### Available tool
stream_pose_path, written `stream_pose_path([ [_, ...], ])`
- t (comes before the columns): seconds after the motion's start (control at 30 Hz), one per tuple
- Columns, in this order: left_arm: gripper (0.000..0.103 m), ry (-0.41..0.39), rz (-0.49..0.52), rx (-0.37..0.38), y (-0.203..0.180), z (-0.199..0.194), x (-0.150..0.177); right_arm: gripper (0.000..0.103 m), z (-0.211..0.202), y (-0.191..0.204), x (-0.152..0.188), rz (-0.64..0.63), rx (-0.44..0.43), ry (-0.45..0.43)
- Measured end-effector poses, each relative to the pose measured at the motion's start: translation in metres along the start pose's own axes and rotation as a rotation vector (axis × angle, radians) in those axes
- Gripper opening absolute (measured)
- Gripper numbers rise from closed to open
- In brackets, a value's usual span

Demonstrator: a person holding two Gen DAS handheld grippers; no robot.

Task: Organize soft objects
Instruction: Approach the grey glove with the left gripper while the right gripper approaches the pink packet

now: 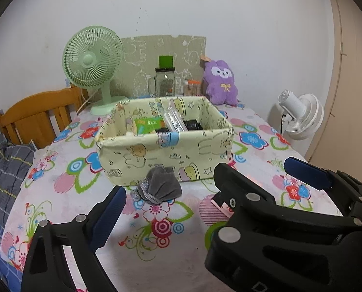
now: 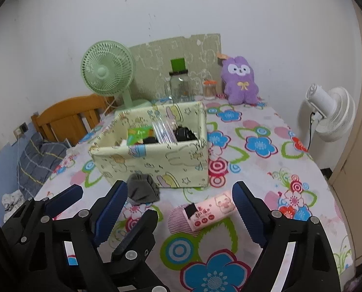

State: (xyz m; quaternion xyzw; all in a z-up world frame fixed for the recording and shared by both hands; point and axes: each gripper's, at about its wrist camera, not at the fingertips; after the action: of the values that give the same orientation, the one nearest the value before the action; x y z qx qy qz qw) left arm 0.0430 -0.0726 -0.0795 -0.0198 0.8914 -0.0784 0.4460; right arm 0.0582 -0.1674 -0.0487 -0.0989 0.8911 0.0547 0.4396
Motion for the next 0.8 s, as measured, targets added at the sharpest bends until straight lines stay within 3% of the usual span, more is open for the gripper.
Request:
stream_pose_path([
  [0.4, 0.087, 0.099, 0.004, -0.014, -0.004, 0.035, 0.02, 0.086, 0.036, -0.012, 0.021, 0.028, 0.002, 0.108],
  [0.8, 0.085, 0.154, -0.002, -0.051, 0.003, 0.063, 0.022, 0.085, 0.069, -0.021, 0.028, 0.062, 0.005, 0.181],
])
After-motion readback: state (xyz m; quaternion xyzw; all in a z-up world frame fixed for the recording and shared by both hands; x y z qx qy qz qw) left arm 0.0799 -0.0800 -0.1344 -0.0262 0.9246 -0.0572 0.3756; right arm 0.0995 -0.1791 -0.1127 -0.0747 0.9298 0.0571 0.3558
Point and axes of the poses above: each gripper's, at about its wrist camera, not at the fingertips, and z roughly the way its jaws point, y to its left, x to its underside, and after that the axes turned 10 degrees about -z, right-handed
